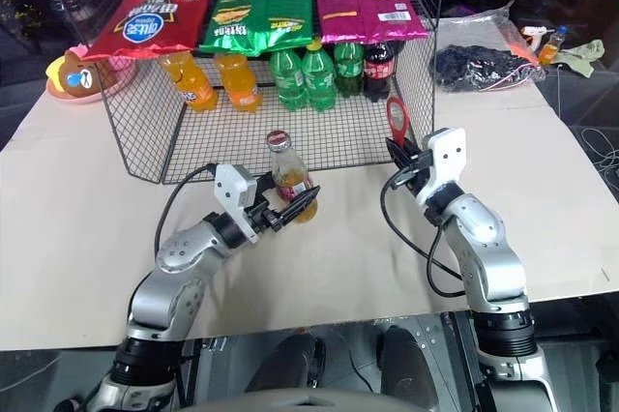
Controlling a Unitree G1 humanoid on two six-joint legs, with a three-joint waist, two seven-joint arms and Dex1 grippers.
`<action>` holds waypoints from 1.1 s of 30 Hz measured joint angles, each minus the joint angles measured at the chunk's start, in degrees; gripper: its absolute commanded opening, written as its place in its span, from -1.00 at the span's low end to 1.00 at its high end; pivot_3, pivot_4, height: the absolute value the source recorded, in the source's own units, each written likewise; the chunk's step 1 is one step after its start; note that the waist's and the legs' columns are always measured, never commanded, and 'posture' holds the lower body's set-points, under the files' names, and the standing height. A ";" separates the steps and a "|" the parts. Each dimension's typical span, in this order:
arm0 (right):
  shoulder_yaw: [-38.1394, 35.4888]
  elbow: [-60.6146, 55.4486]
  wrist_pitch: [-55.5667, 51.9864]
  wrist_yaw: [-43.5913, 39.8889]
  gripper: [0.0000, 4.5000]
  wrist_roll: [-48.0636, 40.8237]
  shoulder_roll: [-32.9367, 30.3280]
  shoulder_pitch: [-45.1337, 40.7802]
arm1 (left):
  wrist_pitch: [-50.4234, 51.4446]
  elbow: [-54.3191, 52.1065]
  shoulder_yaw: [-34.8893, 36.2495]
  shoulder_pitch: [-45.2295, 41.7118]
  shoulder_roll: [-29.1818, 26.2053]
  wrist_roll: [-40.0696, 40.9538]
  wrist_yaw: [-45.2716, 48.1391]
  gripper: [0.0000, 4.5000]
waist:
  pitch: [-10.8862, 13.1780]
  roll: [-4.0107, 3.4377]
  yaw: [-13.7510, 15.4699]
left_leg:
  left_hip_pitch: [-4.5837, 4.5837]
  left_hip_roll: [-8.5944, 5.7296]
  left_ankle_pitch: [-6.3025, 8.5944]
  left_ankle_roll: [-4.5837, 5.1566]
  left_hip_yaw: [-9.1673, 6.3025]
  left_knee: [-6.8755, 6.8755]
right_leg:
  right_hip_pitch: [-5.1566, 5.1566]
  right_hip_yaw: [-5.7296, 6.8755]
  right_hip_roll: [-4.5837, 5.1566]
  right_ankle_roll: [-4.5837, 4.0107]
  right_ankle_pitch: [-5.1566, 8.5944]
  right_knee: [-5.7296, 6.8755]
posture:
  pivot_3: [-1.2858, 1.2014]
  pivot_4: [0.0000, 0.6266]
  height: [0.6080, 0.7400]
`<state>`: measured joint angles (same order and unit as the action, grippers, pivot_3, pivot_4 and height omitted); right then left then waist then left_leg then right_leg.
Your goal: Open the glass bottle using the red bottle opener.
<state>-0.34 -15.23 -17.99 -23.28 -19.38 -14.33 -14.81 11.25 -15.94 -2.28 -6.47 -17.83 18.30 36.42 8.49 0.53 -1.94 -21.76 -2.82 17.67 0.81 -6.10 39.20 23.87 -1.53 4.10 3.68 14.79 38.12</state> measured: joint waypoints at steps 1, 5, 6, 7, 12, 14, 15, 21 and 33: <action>0.00 0.00 0.00 0.00 -0.97 0.04 0.02 0.00 | -0.45 0.00 0.00 0.00 0.02 -0.06 -0.01 0.97 | 0.00 -0.01 0.01 | 0.00 0.00 0.00 0.00 0.00 0.00 | 0.00 0.00 0.00 0.00 0.00 0.00 | 0.03 -0.52 1.00; 0.00 0.00 0.00 0.02 -0.97 0.18 0.02 0.01 | -1.68 0.00 0.02 0.08 -0.12 -0.06 0.05 0.97 | -0.01 -0.01 0.00 | 0.01 0.00 0.00 0.00 0.00 0.00 | 0.00 -0.01 0.00 0.00 0.00 0.01 | 0.03 -0.52 1.00; 0.00 0.00 0.00 0.03 -0.97 0.20 0.03 0.01 | -1.68 0.00 0.03 0.19 -0.24 -0.03 0.08 0.97 | -0.01 -0.01 -0.01 | 0.01 0.00 0.00 0.00 0.00 0.00 | 0.00 0.00 0.00 0.00 0.00 0.01 | 0.03 -0.52 1.00; 0.00 0.00 0.00 0.04 -0.97 0.28 0.04 0.01 | -1.69 -0.01 0.06 0.37 -0.35 -0.01 0.10 0.97 | -0.01 -0.01 -0.01 | 0.01 0.00 0.00 0.00 0.00 0.00 | -0.01 -0.01 0.00 0.00 0.00 0.01 | 0.03 -0.52 1.00; 0.02 0.00 0.00 0.02 -0.97 0.50 0.22 0.01 | -1.47 -1.58 0.75 0.82 -0.35 2.69 0.19 0.97 | -0.01 -0.01 0.00 | 0.00 0.01 0.00 0.00 0.00 0.00 | -0.01 0.00 0.00 0.00 0.00 0.01 | 0.03 -0.52 1.00; 0.06 0.00 0.01 -0.01 -0.97 0.57 0.33 0.01 | -0.35 -3.59 1.76 0.82 -0.59 5.47 0.99 0.97 | -0.01 -0.01 -0.01 | 0.00 0.02 0.00 0.00 0.00 0.00 | 0.00 0.00 0.00 0.00 0.00 0.00 | 0.03 -0.52 1.00; 0.08 0.02 0.02 -0.02 -0.97 0.63 0.41 0.01 | -0.02 -4.46 1.99 0.80 -0.92 6.64 1.33 0.97 | -0.01 -0.02 -0.02 | 0.01 0.02 0.00 0.00 0.00 0.00 | -0.01 -0.01 0.00 0.00 0.00 0.00 | 0.03 -0.52 1.00; 0.56 0.44 0.09 -0.41 -0.97 0.82 0.80 0.01 | 0.32 -5.74 2.93 0.84 -2.24 8.58 2.13 0.97 | -0.01 -0.02 -0.02 | 0.02 0.01 0.00 0.00 0.01 0.00 | -0.02 -0.01 -0.01 0.00 0.00 0.01 | 0.03 -0.52 1.00; 0.59 1.68 0.05 -2.22 -0.97 0.83 0.52 -1.27 | -4.60 -5.51 2.84 0.31 -0.52 4.88 -0.46 0.97 | -0.01 -0.02 0.00 | 0.02 0.01 0.00 0.00 0.01 0.00 | -0.02 -0.01 -0.01 0.00 0.00 0.00 | 0.03 -0.52 1.00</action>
<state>0.24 -13.55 -17.94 -25.50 -18.55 -13.80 -16.08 6.66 -21.45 0.56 -6.16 -18.35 23.17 35.97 8.48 0.51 -1.94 -21.74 -2.81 17.67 0.81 -6.09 39.20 23.85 -1.53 4.09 3.68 14.79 38.11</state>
